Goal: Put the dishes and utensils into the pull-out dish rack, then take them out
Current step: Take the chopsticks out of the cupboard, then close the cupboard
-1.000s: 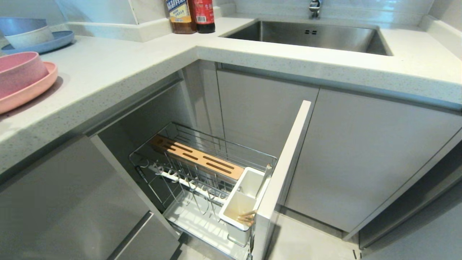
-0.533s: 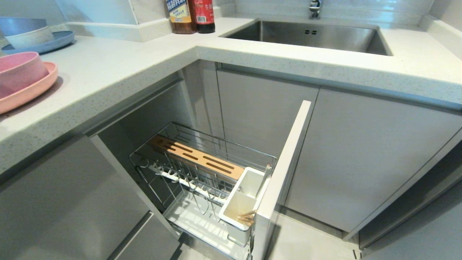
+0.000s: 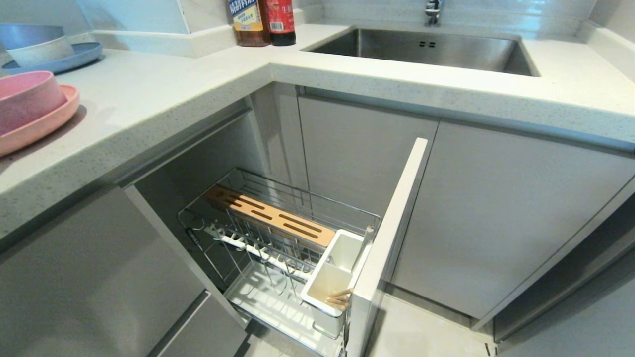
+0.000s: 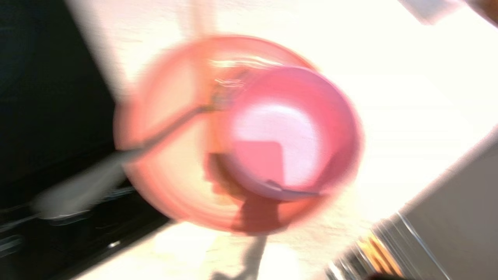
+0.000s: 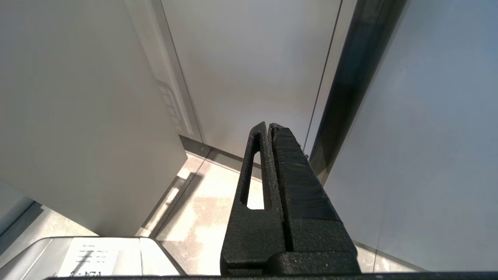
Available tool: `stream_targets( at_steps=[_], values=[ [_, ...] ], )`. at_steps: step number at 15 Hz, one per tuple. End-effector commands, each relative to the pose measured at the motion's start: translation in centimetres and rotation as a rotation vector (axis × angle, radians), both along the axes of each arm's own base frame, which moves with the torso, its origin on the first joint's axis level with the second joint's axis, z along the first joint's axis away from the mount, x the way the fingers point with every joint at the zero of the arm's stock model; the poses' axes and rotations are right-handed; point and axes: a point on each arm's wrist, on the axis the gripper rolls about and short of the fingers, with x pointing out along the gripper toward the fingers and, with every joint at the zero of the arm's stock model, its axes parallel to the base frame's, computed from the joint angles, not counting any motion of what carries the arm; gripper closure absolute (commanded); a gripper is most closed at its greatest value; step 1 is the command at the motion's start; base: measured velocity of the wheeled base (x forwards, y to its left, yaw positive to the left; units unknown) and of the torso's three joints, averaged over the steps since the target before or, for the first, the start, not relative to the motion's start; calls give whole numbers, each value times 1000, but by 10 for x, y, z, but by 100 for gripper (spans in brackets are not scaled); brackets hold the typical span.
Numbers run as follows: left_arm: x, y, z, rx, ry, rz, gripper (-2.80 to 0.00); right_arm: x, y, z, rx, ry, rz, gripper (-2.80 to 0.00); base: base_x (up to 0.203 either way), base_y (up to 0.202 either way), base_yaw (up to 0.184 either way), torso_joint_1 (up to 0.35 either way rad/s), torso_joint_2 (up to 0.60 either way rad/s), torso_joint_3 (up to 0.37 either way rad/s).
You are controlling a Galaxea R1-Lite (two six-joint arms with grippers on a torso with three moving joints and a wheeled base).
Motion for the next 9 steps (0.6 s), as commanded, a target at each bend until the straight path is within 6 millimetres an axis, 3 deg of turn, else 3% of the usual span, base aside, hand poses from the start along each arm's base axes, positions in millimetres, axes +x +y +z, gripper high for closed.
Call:
stream_targets(
  at_steps=[1,9],
  values=[
    [17,-14,-5,7,43,-73,0,0,0,0,0,1,1,0,0,0,0,0,0,0],
    [27,-52,-19,53,136,-234,0,0,0,0,0,2,1,0,0,0,0,0,0,0]
  ],
)
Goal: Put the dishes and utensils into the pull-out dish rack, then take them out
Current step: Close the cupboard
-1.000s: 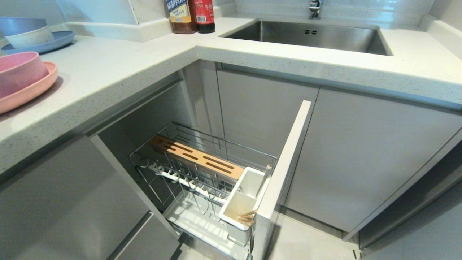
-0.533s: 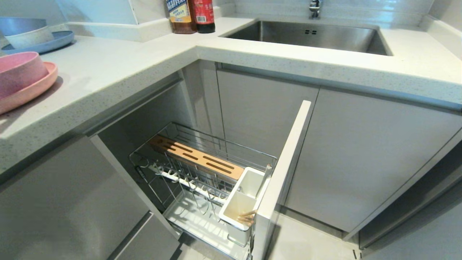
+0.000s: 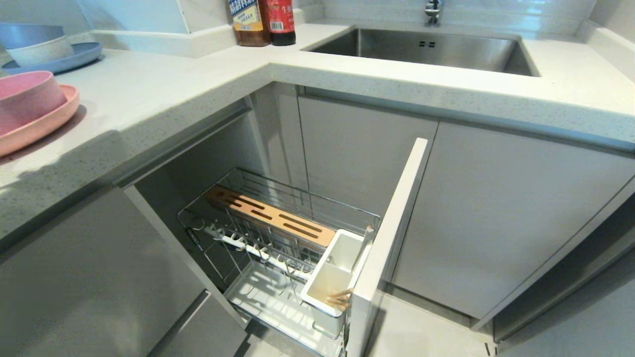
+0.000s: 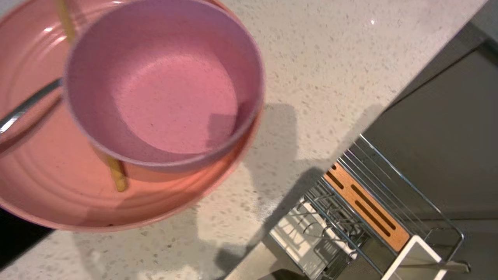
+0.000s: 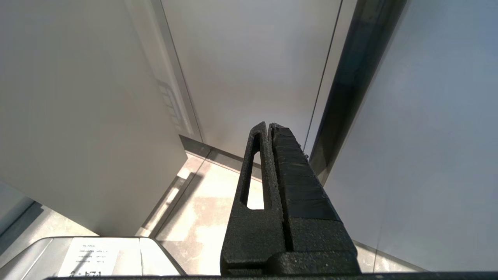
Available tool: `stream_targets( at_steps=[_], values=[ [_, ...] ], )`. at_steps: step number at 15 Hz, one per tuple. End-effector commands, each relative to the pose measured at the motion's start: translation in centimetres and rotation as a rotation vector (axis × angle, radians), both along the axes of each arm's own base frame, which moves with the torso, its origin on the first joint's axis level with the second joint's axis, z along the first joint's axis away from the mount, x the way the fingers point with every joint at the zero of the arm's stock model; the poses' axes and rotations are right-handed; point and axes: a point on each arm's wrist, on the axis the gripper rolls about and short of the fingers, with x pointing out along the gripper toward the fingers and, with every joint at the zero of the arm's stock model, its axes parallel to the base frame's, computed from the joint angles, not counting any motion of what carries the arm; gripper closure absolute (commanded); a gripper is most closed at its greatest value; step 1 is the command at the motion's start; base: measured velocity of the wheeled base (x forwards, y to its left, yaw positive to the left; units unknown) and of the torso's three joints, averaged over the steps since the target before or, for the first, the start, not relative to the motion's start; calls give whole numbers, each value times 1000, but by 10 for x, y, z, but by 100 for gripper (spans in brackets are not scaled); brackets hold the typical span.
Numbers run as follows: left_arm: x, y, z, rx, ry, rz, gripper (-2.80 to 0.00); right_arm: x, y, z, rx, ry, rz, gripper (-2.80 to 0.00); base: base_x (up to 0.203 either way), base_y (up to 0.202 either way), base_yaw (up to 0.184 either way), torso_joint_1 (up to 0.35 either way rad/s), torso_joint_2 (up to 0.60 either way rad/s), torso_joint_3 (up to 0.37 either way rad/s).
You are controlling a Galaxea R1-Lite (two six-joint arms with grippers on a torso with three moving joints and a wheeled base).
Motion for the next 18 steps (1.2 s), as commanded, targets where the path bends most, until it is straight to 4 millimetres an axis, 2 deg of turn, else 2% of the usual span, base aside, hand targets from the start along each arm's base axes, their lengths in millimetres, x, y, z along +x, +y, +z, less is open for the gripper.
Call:
stream_targets(
  at_steps=[1,5,13,18],
  values=[
    [3,-13,-4,10,24,-46,0,0,0,0,0,2,1,0,0,0,0,0,0,0],
    [5,-46,-17,57,85,-142,0,0,0,0,0,2,1,0,0,0,0,0,0,0],
    [13,-96,-40,138,165,-249,0,0,0,0,0,2,1,0,0,0,0,0,0,0],
    [12,-136,-58,205,209,-317,0,0,0,0,0,2,1,0,0,0,0,0,0,0]
  ],
)
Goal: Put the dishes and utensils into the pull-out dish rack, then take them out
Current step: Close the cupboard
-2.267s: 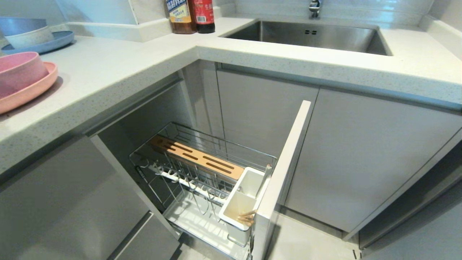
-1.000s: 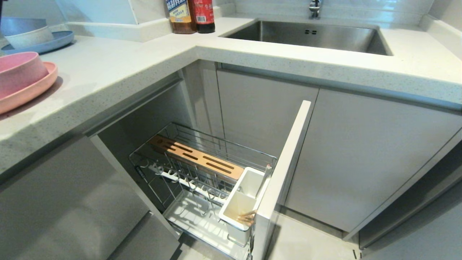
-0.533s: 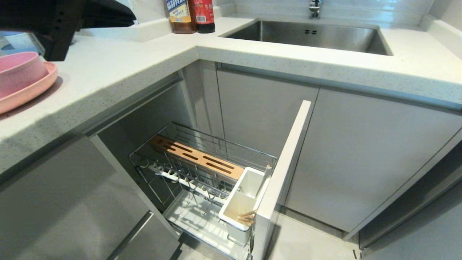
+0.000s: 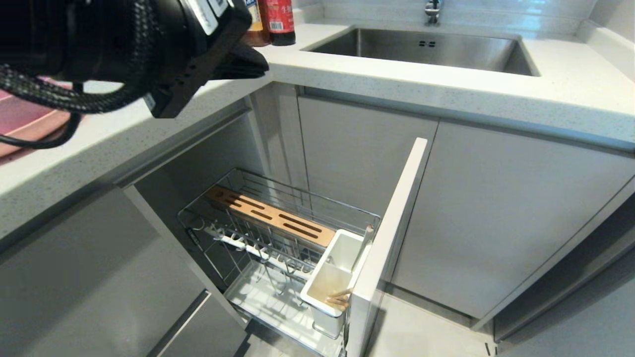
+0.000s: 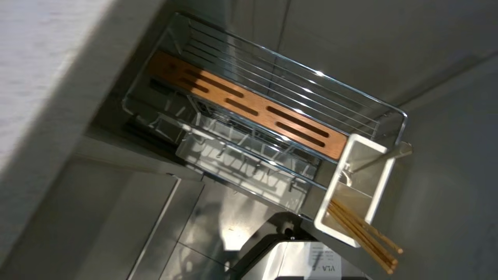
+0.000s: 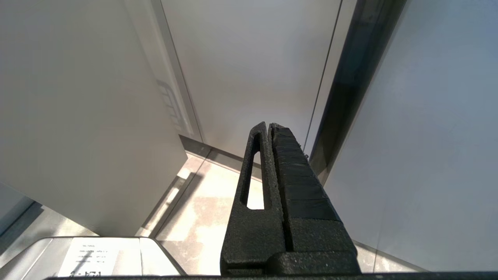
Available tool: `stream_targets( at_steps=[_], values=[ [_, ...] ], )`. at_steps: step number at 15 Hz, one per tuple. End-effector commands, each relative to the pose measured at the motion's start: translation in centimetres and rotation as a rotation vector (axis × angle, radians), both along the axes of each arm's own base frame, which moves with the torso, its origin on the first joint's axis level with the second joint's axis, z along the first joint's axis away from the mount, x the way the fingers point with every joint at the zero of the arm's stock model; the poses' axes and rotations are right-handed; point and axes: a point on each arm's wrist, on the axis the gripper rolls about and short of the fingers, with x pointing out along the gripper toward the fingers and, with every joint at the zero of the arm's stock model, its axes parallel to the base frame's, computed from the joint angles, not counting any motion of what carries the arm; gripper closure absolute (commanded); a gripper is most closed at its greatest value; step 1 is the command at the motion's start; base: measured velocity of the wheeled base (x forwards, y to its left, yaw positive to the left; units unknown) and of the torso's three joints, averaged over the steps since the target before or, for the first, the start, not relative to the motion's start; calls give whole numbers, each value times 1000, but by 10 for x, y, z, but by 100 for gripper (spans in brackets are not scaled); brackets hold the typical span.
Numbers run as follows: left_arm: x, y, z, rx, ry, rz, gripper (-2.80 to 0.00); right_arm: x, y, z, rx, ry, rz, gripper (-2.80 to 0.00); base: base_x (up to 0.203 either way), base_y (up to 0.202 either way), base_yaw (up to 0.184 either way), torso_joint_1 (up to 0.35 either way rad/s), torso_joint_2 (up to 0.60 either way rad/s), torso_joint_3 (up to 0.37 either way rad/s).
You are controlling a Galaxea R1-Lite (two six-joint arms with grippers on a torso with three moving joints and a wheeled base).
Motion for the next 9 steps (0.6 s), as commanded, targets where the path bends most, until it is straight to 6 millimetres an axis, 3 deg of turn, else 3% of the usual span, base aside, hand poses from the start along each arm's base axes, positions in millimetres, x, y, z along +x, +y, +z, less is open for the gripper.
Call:
stream_targets(
  at_steps=[1,9],
  values=[
    [3,-17,-10,32,25,-25,0,0,0,0,0,0,1,0,0,0,0,0,0,0],
    [-5,-56,-40,115,111,-113,0,0,0,0,0,2,1,0,0,0,0,0,0,0]
  ],
)
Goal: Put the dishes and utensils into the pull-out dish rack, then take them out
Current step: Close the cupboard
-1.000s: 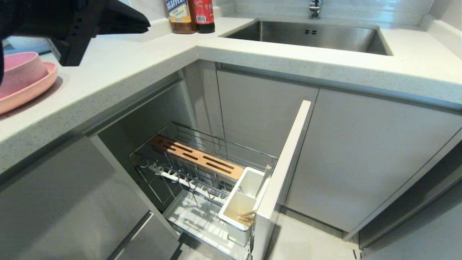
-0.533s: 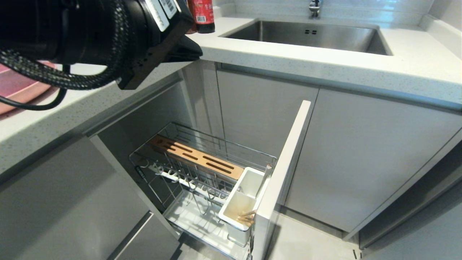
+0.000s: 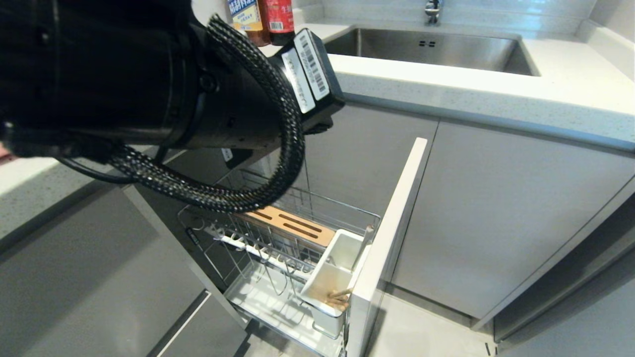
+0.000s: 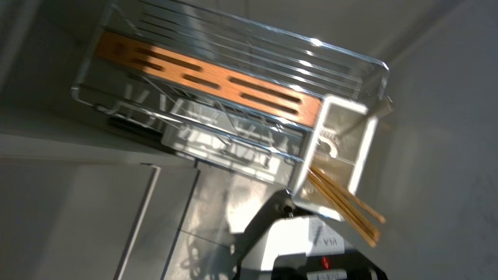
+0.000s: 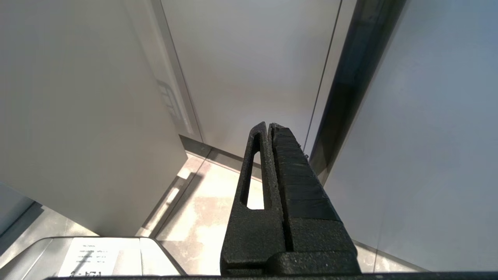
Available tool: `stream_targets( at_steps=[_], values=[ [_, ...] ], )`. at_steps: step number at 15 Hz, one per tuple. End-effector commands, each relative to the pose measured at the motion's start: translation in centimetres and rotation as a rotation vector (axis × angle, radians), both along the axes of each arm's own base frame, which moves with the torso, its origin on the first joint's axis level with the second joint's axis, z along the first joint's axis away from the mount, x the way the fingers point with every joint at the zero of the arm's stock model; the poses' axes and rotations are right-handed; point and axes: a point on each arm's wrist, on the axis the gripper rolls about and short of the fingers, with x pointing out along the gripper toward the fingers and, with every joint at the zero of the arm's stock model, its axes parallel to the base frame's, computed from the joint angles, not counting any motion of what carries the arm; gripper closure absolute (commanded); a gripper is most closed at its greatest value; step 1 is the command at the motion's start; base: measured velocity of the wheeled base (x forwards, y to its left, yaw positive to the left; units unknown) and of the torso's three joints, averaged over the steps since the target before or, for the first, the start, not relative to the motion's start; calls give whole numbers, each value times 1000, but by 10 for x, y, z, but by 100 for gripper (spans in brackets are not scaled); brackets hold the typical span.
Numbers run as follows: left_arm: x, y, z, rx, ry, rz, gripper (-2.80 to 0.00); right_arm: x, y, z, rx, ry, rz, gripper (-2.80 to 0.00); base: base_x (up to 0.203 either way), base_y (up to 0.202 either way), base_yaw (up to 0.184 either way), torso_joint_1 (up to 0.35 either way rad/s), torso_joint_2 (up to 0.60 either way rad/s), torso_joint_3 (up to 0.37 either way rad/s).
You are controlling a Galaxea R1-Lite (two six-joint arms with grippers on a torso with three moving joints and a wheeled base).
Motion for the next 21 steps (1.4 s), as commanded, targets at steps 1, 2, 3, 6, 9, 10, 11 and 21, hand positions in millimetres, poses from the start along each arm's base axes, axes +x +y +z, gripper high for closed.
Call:
stream_targets(
  at_steps=[1,2,3,6,9,10,11,21],
  values=[
    [-1,-15,-13,37,30,-20,0,0,0,0,0,2,1,0,0,0,0,0,0,0],
    [-2,-21,-18,60,49,-31,0,0,0,0,0,2,1,0,0,0,0,0,0,0],
    [-3,-25,-22,73,60,-38,0,0,0,0,0,2,1,0,0,0,0,0,0,0],
    [-11,-38,-29,96,72,-79,0,0,0,0,0,2,1,0,0,0,0,0,0,0],
    [-16,-46,-31,100,73,-106,0,0,0,0,0,2,1,0,0,0,0,0,0,0],
    [-18,-49,-32,104,74,-116,0,0,0,0,0,2,0,0,0,0,0,0,0,0],
    [-20,-52,-34,109,76,-124,0,0,0,0,0,2,1,0,0,0,0,0,0,0],
    [-28,-73,-61,225,143,-160,0,0,0,0,0,2,1,0,0,0,0,0,0,0]
  ],
)
